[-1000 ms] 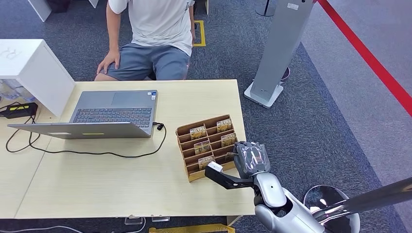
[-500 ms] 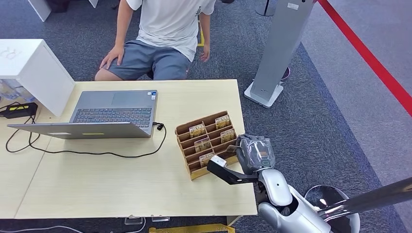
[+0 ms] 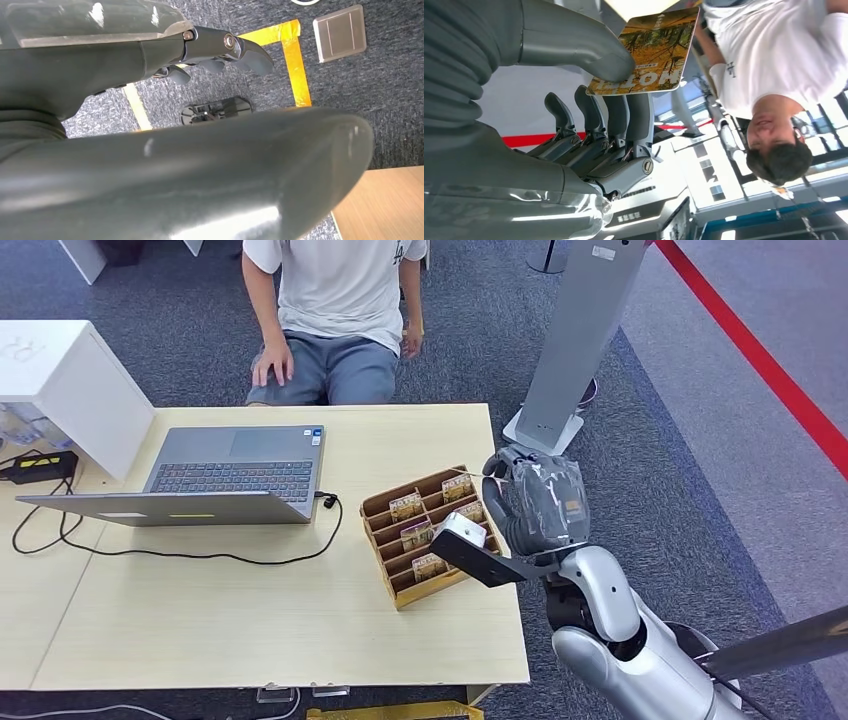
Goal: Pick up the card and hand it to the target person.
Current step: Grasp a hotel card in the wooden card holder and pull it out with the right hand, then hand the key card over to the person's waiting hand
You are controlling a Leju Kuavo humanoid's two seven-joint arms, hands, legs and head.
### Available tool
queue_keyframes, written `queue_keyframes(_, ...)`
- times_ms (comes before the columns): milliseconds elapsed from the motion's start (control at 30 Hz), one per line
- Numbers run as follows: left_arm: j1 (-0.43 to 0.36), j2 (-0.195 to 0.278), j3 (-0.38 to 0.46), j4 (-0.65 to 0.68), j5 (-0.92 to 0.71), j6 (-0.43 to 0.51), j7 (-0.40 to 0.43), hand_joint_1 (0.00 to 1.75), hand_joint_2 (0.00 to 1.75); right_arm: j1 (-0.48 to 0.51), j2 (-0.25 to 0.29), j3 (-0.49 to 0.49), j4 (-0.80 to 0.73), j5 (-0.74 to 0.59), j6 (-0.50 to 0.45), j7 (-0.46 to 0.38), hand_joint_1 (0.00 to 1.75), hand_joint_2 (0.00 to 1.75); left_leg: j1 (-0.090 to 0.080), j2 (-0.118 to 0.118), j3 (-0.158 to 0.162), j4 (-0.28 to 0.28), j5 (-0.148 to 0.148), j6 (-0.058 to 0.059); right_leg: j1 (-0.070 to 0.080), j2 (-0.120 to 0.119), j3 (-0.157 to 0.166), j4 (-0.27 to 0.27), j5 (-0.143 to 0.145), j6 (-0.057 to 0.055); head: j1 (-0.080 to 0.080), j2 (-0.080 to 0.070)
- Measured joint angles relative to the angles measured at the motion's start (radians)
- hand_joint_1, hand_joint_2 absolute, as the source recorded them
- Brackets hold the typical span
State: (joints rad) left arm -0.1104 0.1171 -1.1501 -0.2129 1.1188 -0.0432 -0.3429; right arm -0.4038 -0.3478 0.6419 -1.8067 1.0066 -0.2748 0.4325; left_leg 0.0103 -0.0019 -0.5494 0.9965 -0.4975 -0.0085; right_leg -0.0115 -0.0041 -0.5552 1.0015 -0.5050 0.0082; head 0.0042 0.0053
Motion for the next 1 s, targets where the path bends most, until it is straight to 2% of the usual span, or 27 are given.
queue_keyframes(167, -0.007, 0.0, 0.0, 0.0, -0.006, -0.006, 0.007, 0.0, 0.0, -0.036, 0.029, 0.023, 0.026, -0.052, -0.046, -0.072, 1.4, 1.75, 0.0, 0.0, 0.0, 0.0, 0.0, 0.0, 0.0, 0.0, 0.0, 0.0, 0.0, 0.0, 0.0, 0.0)
queue_keyframes(333, -0.015, 0.0, 0.0, 0.0, -0.009, -0.01, 0.016, 0.0, 0.0, -0.083, 0.077, 0.054, 0.116, -0.097, -0.116, -0.14, 1.4, 1.75, 0.0, 0.0, -0.001, 0.0, 0.0, 0.0, 0.0, 0.0, 0.0, 0.001, 0.0, 0.0, 0.0, 0.0)
queue_keyframes(467, -0.022, -0.001, 0.0, 0.0, -0.011, -0.011, 0.016, 0.0, 0.0, -0.132, 0.128, 0.083, 0.221, -0.119, -0.208, -0.196, 1.4, 1.75, 0.0, 0.0, -0.001, 0.0, 0.0, 0.0, 0.0, 0.0, 0.0, 0.001, 0.0, 0.0, 0.0, 0.0)
queue_keyframes(667, -0.026, -0.003, 0.0, -0.001, -0.014, -0.011, 0.019, 0.0, 0.0, -0.211, 0.223, 0.12, 0.411, -0.139, -0.393, -0.283, 1.4, 1.75, 0.0, 0.0, -0.001, 0.0, 0.0, 0.0, 0.0, -0.001, -0.001, 0.001, 0.0, 0.0, 0.0, 0.0)
queue_keyframes(867, -0.026, -0.006, 0.0, -0.002, -0.014, -0.012, 0.019, 0.0, 0.0, -0.23, 0.301, 0.126, 0.535, -0.098, -0.417, -0.341, 1.4, 1.75, 0.0, 0.0, -0.001, 0.0, 0.0, 0.0, 0.0, 0.0, -0.001, 0.001, 0.0, 0.0, 0.0, 0.0)
queue_keyframes(1000, -0.025, -0.008, 0.0, -0.002, -0.014, -0.014, 0.017, 0.0, 0.0, -0.234, 0.327, 0.125, 0.572, -0.09, -0.418, -0.353, 0.28, 1.75, 0.0, 0.0, -0.001, 0.0, 0.0, 0.0, 0.0, 0.0, -0.001, 0.001, 0.0, 0.0, -0.001, 0.0)
